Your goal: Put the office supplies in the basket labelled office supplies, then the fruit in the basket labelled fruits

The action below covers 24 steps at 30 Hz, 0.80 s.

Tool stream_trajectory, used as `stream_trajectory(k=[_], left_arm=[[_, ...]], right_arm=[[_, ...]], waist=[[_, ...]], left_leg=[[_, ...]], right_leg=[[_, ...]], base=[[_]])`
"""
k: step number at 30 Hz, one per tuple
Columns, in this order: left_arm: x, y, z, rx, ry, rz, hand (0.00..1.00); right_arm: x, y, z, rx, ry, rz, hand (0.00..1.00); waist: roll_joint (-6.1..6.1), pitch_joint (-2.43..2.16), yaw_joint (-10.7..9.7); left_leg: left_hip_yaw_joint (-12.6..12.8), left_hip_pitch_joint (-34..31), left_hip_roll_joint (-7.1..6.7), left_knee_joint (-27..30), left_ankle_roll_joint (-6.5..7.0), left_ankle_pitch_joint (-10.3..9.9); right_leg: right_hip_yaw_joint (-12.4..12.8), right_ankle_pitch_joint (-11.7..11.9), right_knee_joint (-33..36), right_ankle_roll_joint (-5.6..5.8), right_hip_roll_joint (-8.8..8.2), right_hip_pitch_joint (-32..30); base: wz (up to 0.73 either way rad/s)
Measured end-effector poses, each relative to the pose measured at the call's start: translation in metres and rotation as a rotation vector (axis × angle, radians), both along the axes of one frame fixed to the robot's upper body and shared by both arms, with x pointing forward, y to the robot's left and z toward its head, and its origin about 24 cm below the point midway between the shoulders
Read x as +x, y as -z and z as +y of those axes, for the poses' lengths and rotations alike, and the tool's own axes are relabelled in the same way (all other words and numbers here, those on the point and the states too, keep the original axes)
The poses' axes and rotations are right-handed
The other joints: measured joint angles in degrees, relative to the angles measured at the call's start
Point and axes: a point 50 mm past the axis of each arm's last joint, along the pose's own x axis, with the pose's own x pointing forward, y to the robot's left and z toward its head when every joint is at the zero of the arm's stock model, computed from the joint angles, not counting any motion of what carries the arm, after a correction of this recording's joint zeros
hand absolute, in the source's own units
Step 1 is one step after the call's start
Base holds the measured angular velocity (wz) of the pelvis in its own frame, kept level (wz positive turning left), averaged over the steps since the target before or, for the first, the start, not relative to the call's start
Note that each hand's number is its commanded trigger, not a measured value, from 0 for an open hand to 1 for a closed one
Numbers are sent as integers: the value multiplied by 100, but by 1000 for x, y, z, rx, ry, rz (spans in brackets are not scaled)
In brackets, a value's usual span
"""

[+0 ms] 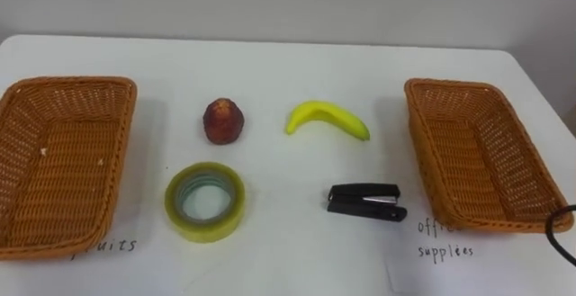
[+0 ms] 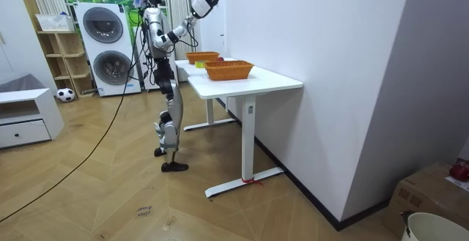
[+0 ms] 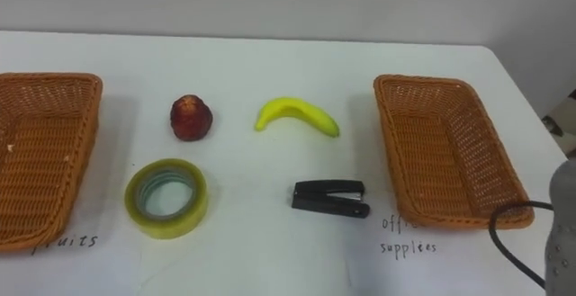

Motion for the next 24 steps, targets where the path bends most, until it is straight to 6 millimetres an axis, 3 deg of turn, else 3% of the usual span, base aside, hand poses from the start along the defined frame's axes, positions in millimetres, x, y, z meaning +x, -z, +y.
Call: stream_trajectory(k=[8,14,24], left_arm=[[5,-2,5,16,50,-1,0],[9,-5,6,32,91,-7,0],[8,-3,4,8,98,22,0]], right_arm=[[10,3,13,-106,-147,72,0],[18,15,18,-192,-222,177,0],[31,52,31,-331,-358,452,0]], waist=[[-112,36,21],[-201,-33,34],[-192,-31,149]], left_leg=[[-35,-12,2,-9,-3,-3],[-44,-52,7,22,-3,-2],[-112,-53,-3,29,-3,-2]], right_leg=[[-37,0,0,-3,1,26],[-100,1,0,-5,0,-16],[-127,0,-87,-4,-7,43]], base=[[2],[1],[1]])
